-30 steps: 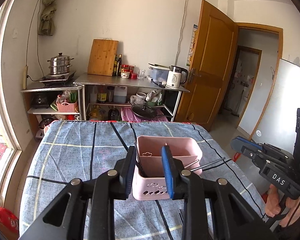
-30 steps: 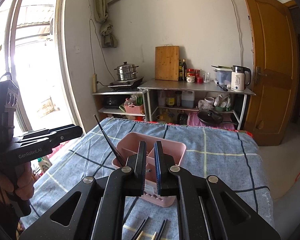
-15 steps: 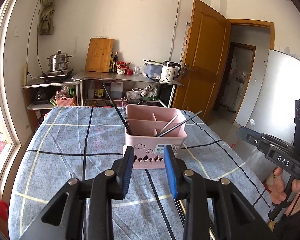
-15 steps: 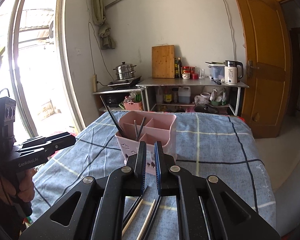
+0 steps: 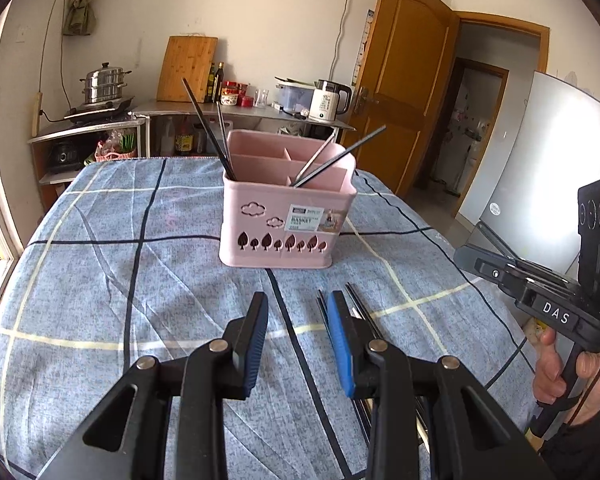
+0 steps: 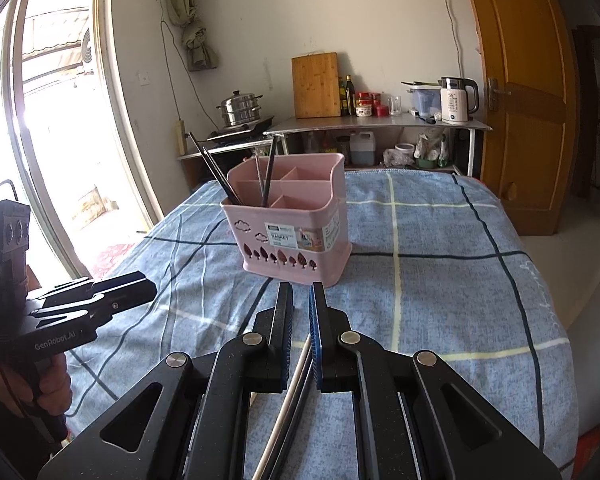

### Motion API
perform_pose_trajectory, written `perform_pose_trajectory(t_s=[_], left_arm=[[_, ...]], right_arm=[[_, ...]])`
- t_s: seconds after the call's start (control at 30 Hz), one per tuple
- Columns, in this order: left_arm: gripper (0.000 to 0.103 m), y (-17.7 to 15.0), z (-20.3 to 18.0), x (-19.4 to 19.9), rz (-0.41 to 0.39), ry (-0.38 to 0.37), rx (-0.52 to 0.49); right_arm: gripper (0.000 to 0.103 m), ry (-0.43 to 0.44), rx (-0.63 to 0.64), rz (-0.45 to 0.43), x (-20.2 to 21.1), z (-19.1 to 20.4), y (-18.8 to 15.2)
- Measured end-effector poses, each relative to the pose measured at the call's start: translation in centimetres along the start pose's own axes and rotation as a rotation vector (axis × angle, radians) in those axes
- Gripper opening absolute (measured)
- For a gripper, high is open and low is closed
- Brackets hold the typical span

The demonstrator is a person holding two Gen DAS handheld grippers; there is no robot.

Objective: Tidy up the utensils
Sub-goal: 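Withdraw both tools from the basket toward the remaining chopsticks, then lower the left tool onto black chopsticks while the right tool lowers beside it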

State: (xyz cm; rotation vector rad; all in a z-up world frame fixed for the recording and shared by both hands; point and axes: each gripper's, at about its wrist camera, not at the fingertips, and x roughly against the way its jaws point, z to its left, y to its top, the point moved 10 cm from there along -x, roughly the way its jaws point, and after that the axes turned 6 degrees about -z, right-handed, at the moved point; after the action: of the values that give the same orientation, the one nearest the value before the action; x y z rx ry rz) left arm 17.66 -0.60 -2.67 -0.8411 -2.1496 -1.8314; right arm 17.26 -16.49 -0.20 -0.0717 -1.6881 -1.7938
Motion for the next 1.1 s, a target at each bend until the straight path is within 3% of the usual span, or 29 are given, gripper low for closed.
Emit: perform_pose_trajectory(t_s=[0.53, 1.1], left_arm=[[0.036, -5.6, -1.8, -5.8, 0.2, -0.02, 0.004], [0.036, -7.4, -2.5, -8.1, 0.276, 0.016, -0.011]], right_arm=[[0.008, -0.017, -0.038, 0.265, -6.5, -1.5, -8.5], [0.008, -0.031, 0.002, 0.305, -7.3, -1.3, -9.3]])
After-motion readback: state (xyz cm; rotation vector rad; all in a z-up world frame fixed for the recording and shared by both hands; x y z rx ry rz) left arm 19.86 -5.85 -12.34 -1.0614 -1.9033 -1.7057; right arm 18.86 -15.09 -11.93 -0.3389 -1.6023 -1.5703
